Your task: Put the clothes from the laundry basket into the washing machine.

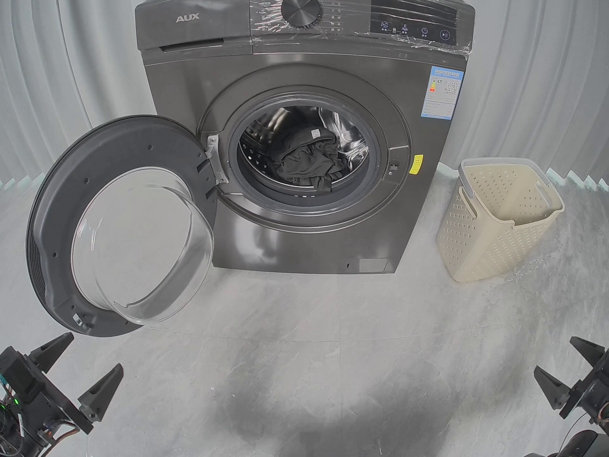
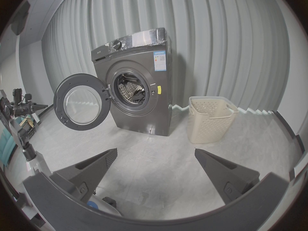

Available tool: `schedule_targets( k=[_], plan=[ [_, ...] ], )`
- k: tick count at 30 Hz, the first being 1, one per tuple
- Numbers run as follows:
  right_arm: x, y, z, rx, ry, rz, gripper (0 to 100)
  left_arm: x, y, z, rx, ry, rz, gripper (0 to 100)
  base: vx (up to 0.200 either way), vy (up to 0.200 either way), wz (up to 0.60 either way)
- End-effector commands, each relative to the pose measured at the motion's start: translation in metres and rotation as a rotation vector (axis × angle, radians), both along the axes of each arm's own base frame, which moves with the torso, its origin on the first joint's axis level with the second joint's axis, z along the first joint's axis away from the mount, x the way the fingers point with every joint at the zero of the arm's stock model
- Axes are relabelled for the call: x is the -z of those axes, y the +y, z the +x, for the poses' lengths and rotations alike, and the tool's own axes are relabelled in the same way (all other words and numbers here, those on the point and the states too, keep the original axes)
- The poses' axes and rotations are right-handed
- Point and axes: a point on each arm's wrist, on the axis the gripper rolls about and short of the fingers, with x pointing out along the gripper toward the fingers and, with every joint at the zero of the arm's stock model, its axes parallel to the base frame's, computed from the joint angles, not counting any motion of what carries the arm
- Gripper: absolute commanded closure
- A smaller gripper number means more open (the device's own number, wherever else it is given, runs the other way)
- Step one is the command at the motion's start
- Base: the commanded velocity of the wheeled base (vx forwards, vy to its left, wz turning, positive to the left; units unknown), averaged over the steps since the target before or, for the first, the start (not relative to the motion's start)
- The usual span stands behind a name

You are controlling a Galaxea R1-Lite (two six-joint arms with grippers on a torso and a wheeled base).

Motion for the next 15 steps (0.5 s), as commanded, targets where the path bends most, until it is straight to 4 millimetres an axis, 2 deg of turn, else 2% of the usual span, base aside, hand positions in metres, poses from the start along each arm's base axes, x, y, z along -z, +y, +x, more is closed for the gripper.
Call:
schedule_targets(
  k=[1, 10, 15],
  plan=[
    [0.032, -0.015, -0.056, 0.211, -0.162, -0.021, 0, 0.016, 0.028, -0.041, -0.181, -0.113, -0.062, 0, 0.0, 0.0, 0.0],
    [0.034, -0.013, -0.066, 0.259, -0.25, -0.007, 0, 0.036, 0.031, -0.067, -0.296, -0.185, -0.024, 0, 0.0, 0.0, 0.0],
    [0.04, -0.012, -0.065, 0.21, -0.219, 0.034, 0, 0.046, 0.031, -0.067, -0.331, -0.099, 0.013, 0, 0.0, 0.0, 0.0]
  ],
)
